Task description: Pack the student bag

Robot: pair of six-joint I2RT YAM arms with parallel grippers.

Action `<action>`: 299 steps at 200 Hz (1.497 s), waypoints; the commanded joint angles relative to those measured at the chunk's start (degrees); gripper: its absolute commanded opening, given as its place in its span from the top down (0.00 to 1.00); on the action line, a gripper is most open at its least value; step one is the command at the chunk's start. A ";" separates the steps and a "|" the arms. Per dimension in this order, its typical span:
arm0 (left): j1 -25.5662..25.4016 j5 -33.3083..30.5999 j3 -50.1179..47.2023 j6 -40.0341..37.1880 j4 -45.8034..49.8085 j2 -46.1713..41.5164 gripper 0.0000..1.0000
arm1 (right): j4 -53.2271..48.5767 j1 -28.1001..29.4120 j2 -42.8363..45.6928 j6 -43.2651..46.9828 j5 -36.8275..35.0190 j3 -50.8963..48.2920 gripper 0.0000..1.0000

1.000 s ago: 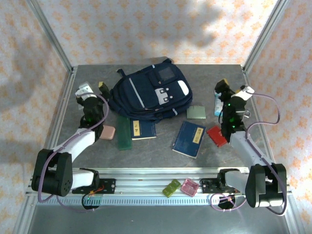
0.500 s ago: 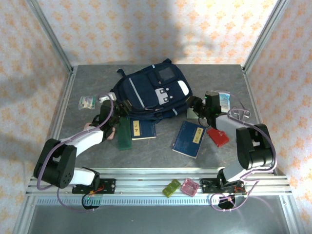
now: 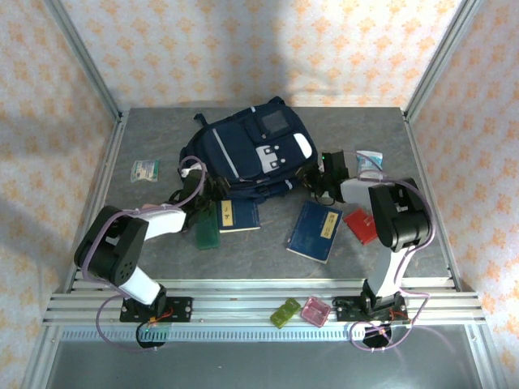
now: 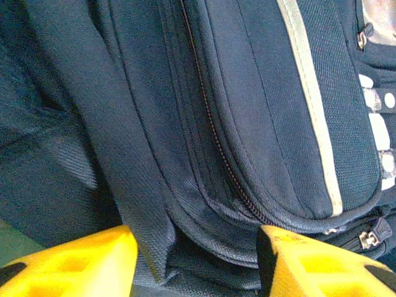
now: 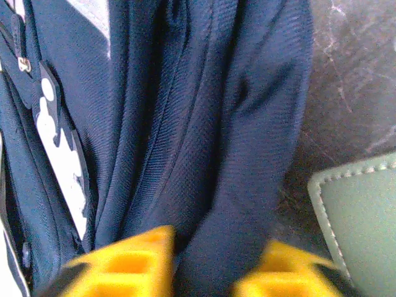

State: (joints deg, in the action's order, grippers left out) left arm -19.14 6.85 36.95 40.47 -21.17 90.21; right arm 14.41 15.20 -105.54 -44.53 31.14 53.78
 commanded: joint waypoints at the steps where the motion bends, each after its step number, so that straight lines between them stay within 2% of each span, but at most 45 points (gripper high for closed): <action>1: -0.38 -0.74 2.92 -1.63 0.39 1.31 0.47 | 1.93 0.53 0.48 -2.06 1.64 2.28 0.99; 45: -0.38 -1.83 7.46 -3.97 1.96 4.84 0.48 | 2.47 0.32 12.77 -7.03 1.39 2.82 1.00; 76: -0.38 -3.07 14.30 -6.37 3.38 8.47 0.48 | 1.00 0.35 21.51 -9.63 0.68 3.11 1.00; 100: -0.38 -3.56 21.27 -9.15 4.59 11.13 0.49 | -1.04 0.41 24.58 -10.61 1.53 2.97 1.00; 133: -0.35 -2.00 27.78 -10.97 7.35 11.71 0.48 | 1.83 0.47 26.88 -14.32 -0.24 -0.29 1.00; 183: -2.09 3.33 12.63 -7.58 -1.14 -4.07 0.37 | 3.79 0.54 29.61 -21.28 -6.99 -2.01 1.00; 212: -6.30 3.43 2.17 -7.17 -8.10 -13.92 0.33 | 3.21 1.20 31.29 -23.74 -10.61 -1.84 1.00; 231: -10.56 2.97 -3.81 -5.78 -14.59 -16.74 0.34 | 2.81 1.88 32.09 -24.48 -12.27 -1.75 1.00; 265: -17.67 -2.31 -9.37 -6.54 -26.41 -13.14 0.33 | 2.72 3.29 32.64 -24.86 -13.53 -1.57 1.00; 286: -18.99 -3.13 -11.40 -6.54 -39.53 -5.98 0.38 | 3.08 3.97 32.33 -24.86 -13.64 -1.06 1.00; 299: -19.48 -3.69 -12.69 -9.05 -49.66 -0.78 0.40 | 3.29 4.45 31.95 -24.78 -13.80 -0.71 1.00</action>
State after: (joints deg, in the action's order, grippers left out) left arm -37.93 6.17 26.52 33.30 -48.82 82.61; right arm 12.78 18.63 -75.83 -68.40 18.50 51.31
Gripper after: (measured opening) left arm 0.612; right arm 0.042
